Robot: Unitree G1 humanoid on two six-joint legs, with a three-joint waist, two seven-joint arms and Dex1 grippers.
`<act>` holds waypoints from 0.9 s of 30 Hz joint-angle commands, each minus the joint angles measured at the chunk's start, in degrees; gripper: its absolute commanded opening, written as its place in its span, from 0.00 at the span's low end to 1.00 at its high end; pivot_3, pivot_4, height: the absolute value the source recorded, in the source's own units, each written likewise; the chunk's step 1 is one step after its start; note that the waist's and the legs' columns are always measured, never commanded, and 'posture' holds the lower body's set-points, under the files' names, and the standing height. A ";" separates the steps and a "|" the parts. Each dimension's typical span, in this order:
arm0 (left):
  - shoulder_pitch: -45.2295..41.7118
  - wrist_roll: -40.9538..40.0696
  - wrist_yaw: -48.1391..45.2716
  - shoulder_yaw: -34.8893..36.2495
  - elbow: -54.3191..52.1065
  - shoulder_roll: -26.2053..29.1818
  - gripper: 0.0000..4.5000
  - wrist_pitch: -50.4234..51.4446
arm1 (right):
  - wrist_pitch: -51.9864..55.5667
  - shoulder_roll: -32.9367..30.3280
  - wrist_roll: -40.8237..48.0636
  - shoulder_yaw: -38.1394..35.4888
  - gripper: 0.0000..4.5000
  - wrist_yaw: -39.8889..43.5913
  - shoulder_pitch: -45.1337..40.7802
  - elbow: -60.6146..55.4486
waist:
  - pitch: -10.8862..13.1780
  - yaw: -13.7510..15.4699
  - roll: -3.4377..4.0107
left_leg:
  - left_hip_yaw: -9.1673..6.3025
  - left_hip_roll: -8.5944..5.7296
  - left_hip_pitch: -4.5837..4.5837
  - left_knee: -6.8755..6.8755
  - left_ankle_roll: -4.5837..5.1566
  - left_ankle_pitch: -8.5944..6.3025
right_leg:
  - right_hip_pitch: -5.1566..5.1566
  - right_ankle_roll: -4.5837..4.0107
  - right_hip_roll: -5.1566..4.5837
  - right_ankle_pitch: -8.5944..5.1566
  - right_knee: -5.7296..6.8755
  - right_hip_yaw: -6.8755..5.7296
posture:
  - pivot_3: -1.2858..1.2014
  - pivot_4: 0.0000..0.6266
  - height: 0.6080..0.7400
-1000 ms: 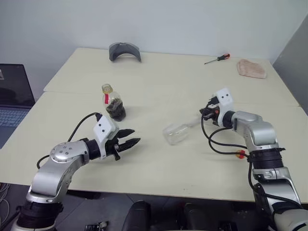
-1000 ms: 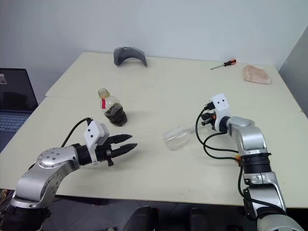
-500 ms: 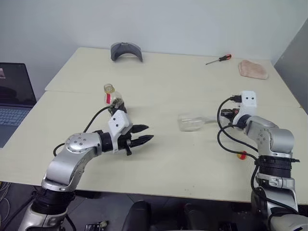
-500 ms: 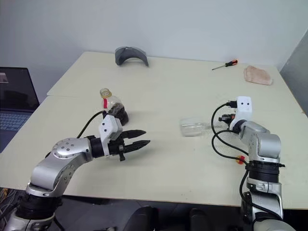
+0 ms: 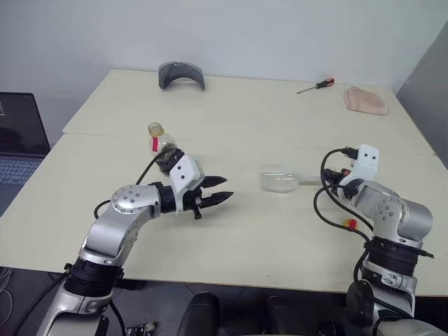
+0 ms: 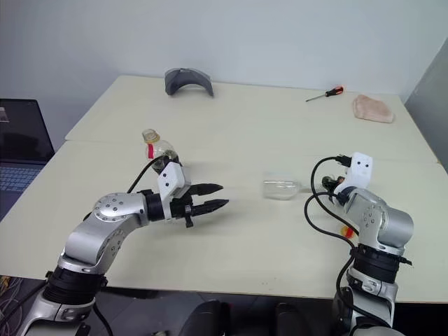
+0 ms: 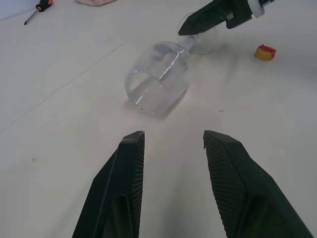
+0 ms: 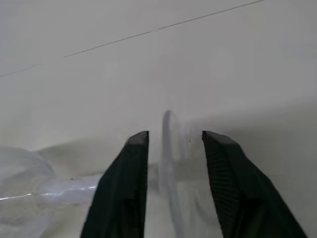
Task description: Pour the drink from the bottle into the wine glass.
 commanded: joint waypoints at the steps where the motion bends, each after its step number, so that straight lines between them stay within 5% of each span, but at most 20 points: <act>1: -1.09 0.39 -0.11 0.30 -0.70 -0.24 0.44 -1.15 | 2.24 -0.21 0.08 -0.36 0.65 -1.30 1.03 0.04 | 0.00 -0.34 0.00 | 0.00 0.01 0.00 0.00 0.00 0.00 | 0.00 0.00 0.01 0.00 0.00 0.00 | 0.52 0.24 1.00; 5: -1.19 0.56 0.05 0.41 -1.01 -0.49 0.44 -0.78 | 1.90 -1.94 0.20 1.08 0.97 -0.54 0.56 -0.61 | 0.01 -0.98 0.02 | 0.00 0.06 0.00 -0.05 0.00 0.00 | -0.05 0.00 0.07 0.00 0.01 0.02 | 0.52 0.24 1.00; 20: -0.72 0.50 0.98 0.54 -2.09 -1.19 0.44 -0.06 | 10.12 -8.43 9.65 0.03 0.99 8.27 -6.35 -5.20 | 0.11 -1.19 0.17 | 0.07 0.10 -0.43 -0.16 0.00 0.00 | -0.56 0.00 0.14 0.00 0.02 0.09 | 0.52 0.24 1.00; 25: -0.80 0.57 1.42 0.36 -2.14 -1.45 0.44 0.02 | -3.07 -24.38 10.38 12.27 0.99 25.42 -2.83 -7.10 | 0.18 -1.02 0.27 | 0.06 0.00 -0.52 -0.15 0.02 -0.01 | -0.59 0.02 0.10 -0.01 -0.06 0.09 | 0.52 0.24 1.00; 27: -0.59 0.45 1.47 0.51 -2.43 -1.36 0.44 0.23 | -14.54 -35.45 7.46 17.41 0.99 37.67 1.26 -8.70 | 0.20 -0.90 0.28 | 0.04 -0.01 -0.57 -0.10 0.06 -0.03 | -0.59 0.04 0.10 -0.02 -0.09 0.08 | 0.52 0.24 1.00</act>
